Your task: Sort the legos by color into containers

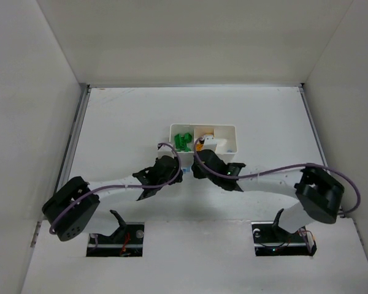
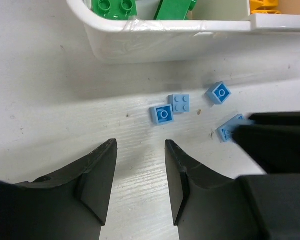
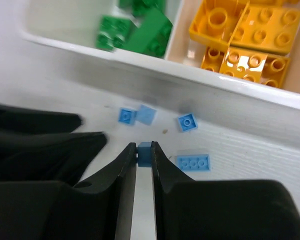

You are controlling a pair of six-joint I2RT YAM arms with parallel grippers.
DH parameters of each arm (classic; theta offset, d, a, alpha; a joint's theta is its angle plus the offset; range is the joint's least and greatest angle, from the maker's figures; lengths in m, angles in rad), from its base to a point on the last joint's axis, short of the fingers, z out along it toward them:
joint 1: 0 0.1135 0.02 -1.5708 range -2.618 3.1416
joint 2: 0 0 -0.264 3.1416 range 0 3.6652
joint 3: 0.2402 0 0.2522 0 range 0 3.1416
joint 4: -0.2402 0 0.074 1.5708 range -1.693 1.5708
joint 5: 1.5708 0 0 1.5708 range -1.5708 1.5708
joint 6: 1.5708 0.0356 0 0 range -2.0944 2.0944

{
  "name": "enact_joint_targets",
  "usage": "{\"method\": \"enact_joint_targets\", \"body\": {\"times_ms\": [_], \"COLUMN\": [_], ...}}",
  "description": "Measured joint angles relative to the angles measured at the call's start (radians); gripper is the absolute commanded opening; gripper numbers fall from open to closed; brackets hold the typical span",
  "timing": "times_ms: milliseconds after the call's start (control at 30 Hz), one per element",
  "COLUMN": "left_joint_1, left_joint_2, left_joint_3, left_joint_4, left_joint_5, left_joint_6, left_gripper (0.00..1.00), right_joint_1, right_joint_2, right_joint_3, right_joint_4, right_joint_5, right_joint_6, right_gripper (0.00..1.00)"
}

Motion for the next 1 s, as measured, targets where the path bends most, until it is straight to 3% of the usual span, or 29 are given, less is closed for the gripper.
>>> {"method": "enact_joint_targets", "body": {"times_ms": [167,300,467,600,1000], "left_joint_1": [-0.004,-0.009,-0.02,-0.035,-0.068], "left_joint_2": [0.039,0.062,0.096,0.139,0.229], "left_joint_3": [0.037,0.064,0.084,0.103,0.161], "left_joint_4": [0.0,0.002,0.003,0.002,0.003], "left_joint_5": [-0.007,-0.014,-0.026,-0.04,-0.094], "left_joint_6": [0.027,0.048,0.067,0.084,0.132], "left_gripper": [0.41,0.41,0.4,0.38,0.3], "right_joint_1": [-0.007,-0.116,-0.294,-0.364,-0.332], "right_joint_2": [-0.221,-0.323,-0.326,-0.306,-0.331], "right_joint_3": [-0.029,-0.031,-0.048,-0.056,-0.122], "right_joint_4": [-0.003,0.006,0.016,0.016,0.049], "right_joint_5": [-0.005,-0.01,-0.002,-0.001,-0.033], "right_joint_6": [-0.024,-0.063,-0.099,-0.112,-0.125], "right_gripper": [0.22,0.22,0.22,0.41,0.42]}}
